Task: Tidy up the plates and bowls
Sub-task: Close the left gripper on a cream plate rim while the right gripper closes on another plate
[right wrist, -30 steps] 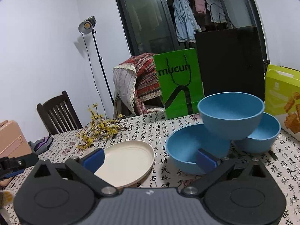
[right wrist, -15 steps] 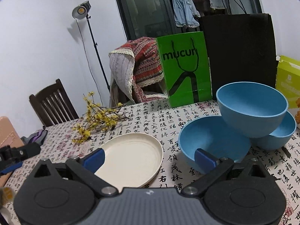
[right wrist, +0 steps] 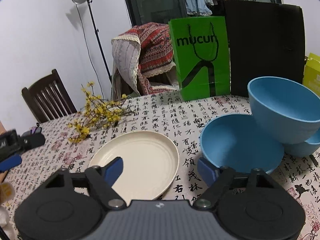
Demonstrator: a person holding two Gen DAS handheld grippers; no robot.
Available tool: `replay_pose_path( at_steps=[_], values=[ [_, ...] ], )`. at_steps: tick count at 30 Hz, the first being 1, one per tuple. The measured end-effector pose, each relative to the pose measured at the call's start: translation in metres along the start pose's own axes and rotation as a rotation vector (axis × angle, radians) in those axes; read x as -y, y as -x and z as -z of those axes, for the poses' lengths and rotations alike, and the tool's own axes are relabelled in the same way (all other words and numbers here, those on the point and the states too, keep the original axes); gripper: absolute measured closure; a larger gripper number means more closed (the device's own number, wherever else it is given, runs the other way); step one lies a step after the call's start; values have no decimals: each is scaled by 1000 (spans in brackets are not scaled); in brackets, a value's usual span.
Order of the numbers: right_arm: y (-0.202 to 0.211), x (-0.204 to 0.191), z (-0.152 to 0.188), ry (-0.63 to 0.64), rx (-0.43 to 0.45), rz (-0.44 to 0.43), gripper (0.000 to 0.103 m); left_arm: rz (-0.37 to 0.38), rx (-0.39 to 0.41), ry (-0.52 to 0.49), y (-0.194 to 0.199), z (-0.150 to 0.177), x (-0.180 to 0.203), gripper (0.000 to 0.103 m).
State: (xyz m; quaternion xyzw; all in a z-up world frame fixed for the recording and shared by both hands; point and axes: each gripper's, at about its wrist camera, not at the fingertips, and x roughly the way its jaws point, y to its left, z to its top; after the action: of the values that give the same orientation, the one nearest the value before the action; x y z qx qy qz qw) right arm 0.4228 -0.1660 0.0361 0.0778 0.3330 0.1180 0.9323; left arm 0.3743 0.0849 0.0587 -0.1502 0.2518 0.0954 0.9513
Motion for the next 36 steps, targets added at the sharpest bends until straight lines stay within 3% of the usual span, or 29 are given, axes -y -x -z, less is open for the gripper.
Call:
replay_pose_path(
  at_steps=[10, 21, 36],
  values=[
    [-35, -7, 3, -3, -101, 55, 54, -12, -50, 12, -37, -3, -1, 0],
    [-75, -14, 0, 7, -176, 149, 65, -15, -98, 21, -82, 4, -1, 2],
    [-113, -21, 1, 75, -205, 233, 75, 39, -176, -7, -127, 36, -9, 30]
  ],
)
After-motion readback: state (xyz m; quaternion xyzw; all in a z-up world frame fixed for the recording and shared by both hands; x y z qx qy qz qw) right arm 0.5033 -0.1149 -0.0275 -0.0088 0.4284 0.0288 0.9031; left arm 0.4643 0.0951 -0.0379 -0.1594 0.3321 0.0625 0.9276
